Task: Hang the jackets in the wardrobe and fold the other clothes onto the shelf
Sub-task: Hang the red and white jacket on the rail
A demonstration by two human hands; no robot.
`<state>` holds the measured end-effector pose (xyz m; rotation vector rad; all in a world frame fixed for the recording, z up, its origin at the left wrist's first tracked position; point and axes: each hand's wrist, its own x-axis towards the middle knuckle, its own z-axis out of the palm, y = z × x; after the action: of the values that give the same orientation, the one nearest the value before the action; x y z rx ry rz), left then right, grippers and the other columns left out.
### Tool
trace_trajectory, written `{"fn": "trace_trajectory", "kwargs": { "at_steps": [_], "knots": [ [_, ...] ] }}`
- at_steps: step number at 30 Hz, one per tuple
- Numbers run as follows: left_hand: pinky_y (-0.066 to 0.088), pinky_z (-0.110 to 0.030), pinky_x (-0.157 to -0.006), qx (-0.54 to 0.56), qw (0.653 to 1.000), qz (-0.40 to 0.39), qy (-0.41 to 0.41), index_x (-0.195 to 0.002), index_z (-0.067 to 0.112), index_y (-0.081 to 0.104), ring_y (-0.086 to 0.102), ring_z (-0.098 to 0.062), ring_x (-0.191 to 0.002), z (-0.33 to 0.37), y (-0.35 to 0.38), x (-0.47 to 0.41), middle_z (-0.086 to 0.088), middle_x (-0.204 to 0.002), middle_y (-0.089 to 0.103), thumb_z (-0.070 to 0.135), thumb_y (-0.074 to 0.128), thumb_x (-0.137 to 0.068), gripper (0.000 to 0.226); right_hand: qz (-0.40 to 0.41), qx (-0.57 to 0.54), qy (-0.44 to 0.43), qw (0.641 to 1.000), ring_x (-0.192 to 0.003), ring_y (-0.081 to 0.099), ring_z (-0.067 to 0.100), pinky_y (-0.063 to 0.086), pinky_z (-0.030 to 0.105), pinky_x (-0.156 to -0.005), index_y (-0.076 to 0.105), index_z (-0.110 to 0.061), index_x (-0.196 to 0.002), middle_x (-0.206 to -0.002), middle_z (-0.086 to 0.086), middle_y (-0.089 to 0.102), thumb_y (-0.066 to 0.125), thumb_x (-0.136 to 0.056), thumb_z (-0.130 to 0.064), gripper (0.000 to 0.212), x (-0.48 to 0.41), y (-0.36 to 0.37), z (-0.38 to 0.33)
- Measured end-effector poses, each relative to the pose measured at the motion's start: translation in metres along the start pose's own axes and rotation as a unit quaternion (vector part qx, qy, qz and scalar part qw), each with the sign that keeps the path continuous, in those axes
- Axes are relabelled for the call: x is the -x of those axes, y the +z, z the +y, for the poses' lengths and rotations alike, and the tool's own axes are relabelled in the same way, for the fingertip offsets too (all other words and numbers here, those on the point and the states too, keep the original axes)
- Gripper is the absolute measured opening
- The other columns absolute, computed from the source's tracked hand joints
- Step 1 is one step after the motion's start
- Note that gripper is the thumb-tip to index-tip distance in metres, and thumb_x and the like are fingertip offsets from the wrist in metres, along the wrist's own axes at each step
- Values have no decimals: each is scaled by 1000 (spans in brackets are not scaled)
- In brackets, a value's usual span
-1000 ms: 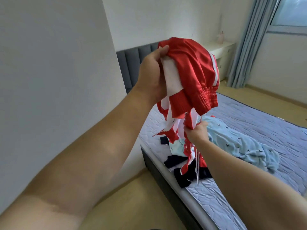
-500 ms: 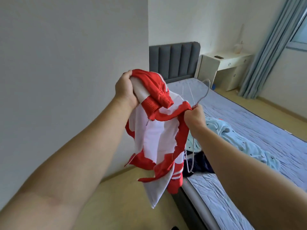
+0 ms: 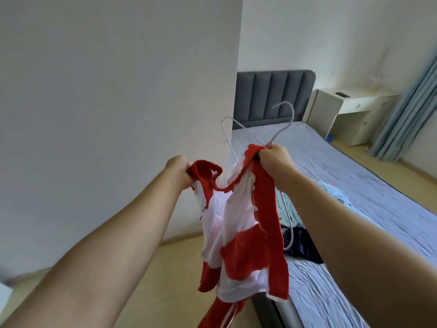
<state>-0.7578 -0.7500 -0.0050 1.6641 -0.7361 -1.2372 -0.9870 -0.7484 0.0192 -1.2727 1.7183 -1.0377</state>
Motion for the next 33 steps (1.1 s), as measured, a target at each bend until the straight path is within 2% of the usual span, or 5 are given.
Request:
{"fn": "trace_trajectory", "kwargs": {
  "at_steps": [7,13,19,23,33],
  "knots": [
    [58,-35,-50,42,987,-134,-76,-106,-2,59,73,-29,-60,-2,9,28,-17,-73,74,7,69,-89,21,-5,-27,11,1000,-57,63,22,54,29,-53,69,-10,-85,-69,7,66,47,-84,-8,22,1,-17,1],
    [58,-30,-61,-88,974,-190,90,-111,14,73,71,-25,-98,-11,26,43,-8,-118,72,-22,46,-75,57,-3,-119,24,993,-65,65,27,59,41,-65,71,-9,-87,-76,12,69,49,-85,-9,21,0,-20,-9],
    [58,-40,-93,-268,906,-270,186,-125,24,63,74,-22,-98,-13,55,69,2,-105,77,39,88,-61,70,11,-145,1,989,-68,62,25,55,40,-65,68,-17,-73,-71,10,65,55,-82,-12,17,0,-28,-27],
    [55,-15,-65,-396,852,-265,216,-112,37,57,73,-12,-84,-27,83,87,14,-90,74,86,76,-51,80,2,-148,-3,989,-62,60,24,51,32,-56,65,-17,-78,-71,9,63,53,-84,-11,16,2,-33,-30],
    [47,-33,-97,-521,780,-301,170,-135,39,55,60,-16,-112,-55,116,85,12,-133,63,100,61,-44,110,17,-164,-16,986,-63,57,24,41,26,-42,58,-13,-94,-75,10,60,52,-95,-15,7,-5,-53,-15]
  ]
}}
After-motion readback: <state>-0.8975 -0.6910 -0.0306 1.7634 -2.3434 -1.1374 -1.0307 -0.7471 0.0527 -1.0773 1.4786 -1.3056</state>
